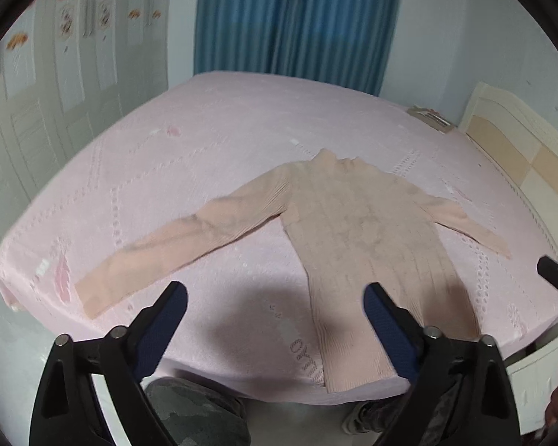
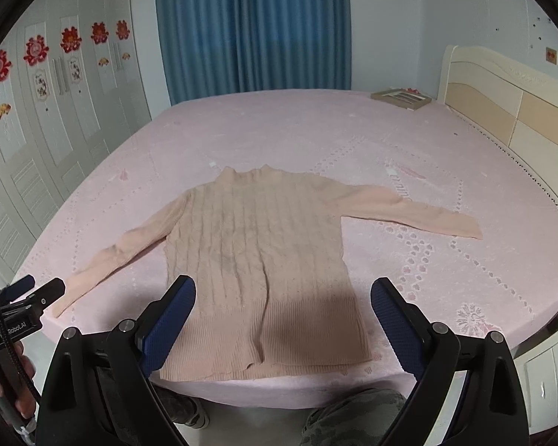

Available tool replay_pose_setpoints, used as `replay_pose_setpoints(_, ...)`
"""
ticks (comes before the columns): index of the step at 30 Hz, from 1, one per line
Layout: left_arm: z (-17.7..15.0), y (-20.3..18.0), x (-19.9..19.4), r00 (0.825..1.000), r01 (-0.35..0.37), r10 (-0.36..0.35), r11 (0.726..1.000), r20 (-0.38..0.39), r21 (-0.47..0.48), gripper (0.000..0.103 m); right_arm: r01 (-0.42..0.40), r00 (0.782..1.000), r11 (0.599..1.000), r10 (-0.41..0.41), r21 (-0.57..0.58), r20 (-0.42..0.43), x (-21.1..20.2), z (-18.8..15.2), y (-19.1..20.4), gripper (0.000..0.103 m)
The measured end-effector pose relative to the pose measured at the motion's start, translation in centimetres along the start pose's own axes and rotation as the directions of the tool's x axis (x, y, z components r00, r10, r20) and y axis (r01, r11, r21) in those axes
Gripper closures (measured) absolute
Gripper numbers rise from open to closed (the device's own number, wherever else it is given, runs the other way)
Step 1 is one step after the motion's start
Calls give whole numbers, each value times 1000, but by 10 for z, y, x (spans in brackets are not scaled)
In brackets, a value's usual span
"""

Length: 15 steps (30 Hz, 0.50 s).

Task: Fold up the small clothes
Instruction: 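Reach the left gripper to the sweater sleeve cuff and grasp it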

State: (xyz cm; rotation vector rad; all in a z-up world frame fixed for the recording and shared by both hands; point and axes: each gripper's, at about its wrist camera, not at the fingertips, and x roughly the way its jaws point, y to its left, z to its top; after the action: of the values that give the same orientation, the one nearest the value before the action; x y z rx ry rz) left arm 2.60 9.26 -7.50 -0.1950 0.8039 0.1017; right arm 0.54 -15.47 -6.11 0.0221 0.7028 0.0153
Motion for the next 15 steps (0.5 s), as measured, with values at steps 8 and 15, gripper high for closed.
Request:
replay_pose_setpoints(8, -4, 38, 42, 998, 10, -13, 999, -66, -43, 18, 8, 999, 1000, -9, -22, -46, 46, 1, 17, 9)
replay_pose_setpoints(15, -9, 79, 88, 993, -35, 20, 991, -115, -129, 19, -17, 999, 999, 14, -50, -52, 86, 6, 40, 9)
